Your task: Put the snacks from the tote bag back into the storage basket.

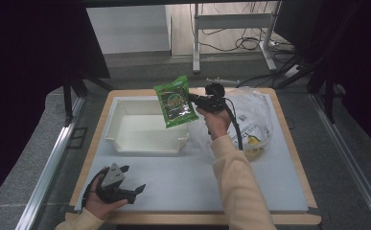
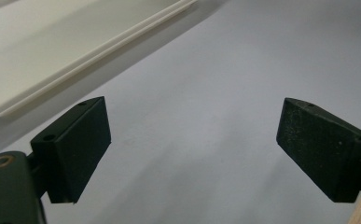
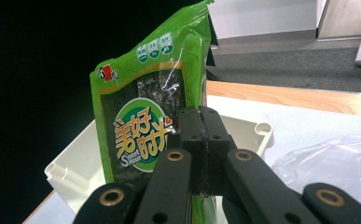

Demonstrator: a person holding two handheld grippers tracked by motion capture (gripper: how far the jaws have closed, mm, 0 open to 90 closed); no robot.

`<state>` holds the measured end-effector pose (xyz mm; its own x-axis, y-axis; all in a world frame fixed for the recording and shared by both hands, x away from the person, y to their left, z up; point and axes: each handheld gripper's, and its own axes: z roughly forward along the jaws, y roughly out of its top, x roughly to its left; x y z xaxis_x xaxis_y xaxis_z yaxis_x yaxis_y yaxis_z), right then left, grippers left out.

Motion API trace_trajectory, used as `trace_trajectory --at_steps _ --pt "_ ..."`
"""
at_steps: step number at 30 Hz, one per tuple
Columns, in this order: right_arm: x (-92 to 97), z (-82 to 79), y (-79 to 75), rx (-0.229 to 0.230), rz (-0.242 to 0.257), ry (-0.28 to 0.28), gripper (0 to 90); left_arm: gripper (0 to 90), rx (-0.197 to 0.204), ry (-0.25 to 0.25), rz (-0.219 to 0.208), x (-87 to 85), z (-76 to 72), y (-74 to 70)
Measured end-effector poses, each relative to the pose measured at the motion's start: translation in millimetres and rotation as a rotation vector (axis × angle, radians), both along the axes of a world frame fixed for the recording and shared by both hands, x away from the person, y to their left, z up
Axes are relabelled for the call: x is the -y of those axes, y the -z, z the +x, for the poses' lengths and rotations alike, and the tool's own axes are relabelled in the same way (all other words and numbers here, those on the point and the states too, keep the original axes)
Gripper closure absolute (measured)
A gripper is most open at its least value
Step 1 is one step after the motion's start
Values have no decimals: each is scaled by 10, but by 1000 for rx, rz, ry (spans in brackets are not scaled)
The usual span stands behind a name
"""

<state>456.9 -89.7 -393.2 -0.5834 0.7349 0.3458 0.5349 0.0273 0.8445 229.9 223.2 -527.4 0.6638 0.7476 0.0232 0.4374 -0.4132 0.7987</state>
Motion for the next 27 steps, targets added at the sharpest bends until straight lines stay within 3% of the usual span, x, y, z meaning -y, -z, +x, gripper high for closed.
trace_trajectory --at_steps 27 --pt "-365 17 143 -23 -2 -48 895 98 1 -1 -9 -12 -5 -9"
